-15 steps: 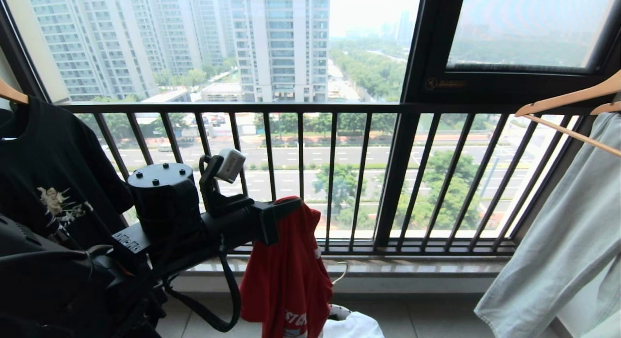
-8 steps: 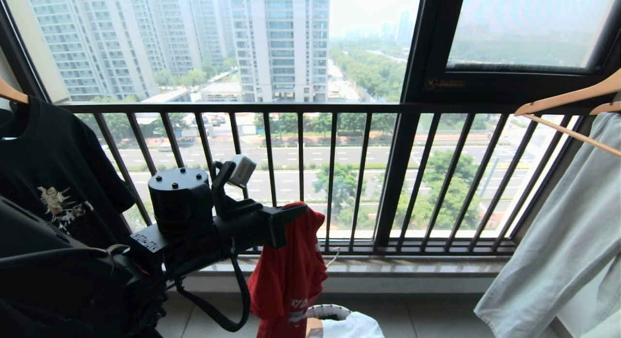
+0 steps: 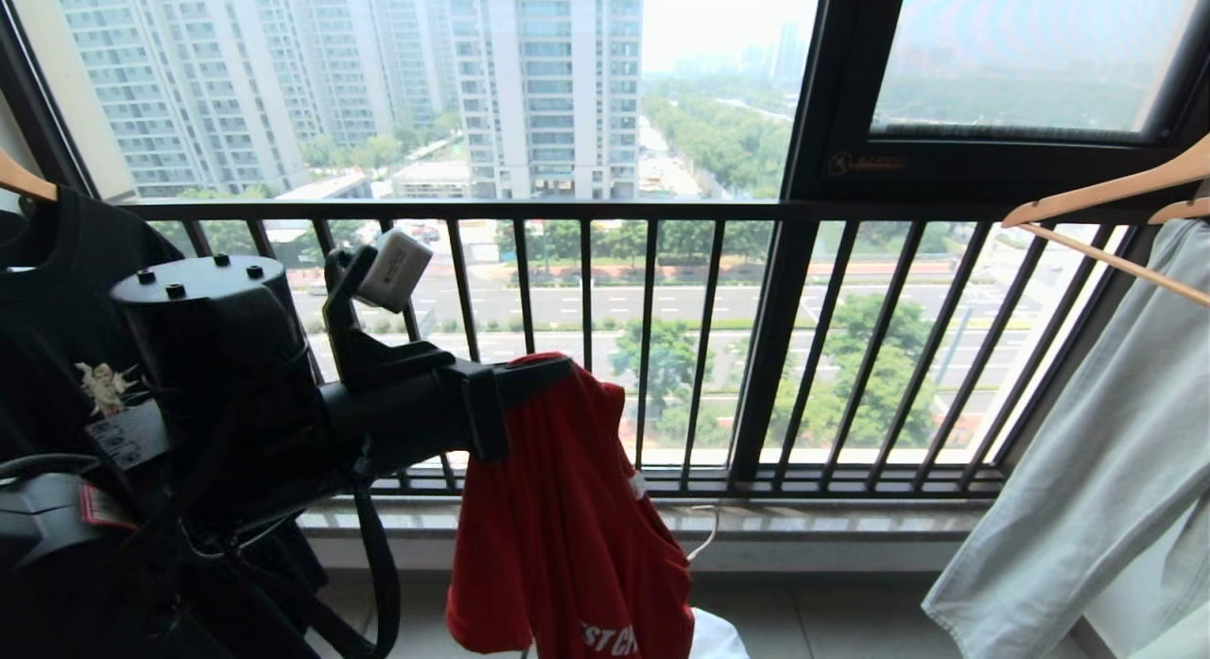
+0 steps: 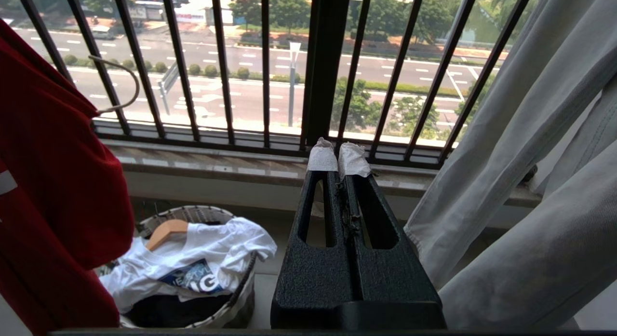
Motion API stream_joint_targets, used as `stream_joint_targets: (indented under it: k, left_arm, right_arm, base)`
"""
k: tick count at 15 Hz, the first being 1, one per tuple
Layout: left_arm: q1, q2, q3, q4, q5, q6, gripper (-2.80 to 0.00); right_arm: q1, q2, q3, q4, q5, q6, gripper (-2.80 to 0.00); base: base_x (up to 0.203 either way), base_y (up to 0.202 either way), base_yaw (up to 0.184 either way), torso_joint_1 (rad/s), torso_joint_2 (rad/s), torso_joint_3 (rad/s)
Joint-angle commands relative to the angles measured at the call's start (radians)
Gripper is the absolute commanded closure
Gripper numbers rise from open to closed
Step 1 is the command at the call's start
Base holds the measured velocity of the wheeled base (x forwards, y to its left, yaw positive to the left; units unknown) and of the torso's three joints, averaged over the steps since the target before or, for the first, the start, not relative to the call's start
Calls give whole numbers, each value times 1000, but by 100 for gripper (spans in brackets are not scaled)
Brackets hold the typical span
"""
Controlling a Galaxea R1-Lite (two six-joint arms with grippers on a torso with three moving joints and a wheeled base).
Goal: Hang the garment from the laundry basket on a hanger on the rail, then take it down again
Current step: Hang the clothes on the clothes rack
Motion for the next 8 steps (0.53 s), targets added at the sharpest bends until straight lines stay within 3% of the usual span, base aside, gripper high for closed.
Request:
stream_joint_targets:
  k: [1,4,8]
  left_arm:
    - [1,-128,-30,55,0,-3,0]
    - [2,-240,-65,158,0,-3,0]
    - [2,-301,-97,232,1,-3,0]
  right_arm:
    - [0,34,-12,5,-1,0,0]
    - [4,205,-157,23,38,16,0]
    - [8,668,-391,3,233,45,0]
  base:
    - [0,0,0,0,0,0]
    - [0,0,0,0,0,0]
    - [0,0,0,0,0,0]
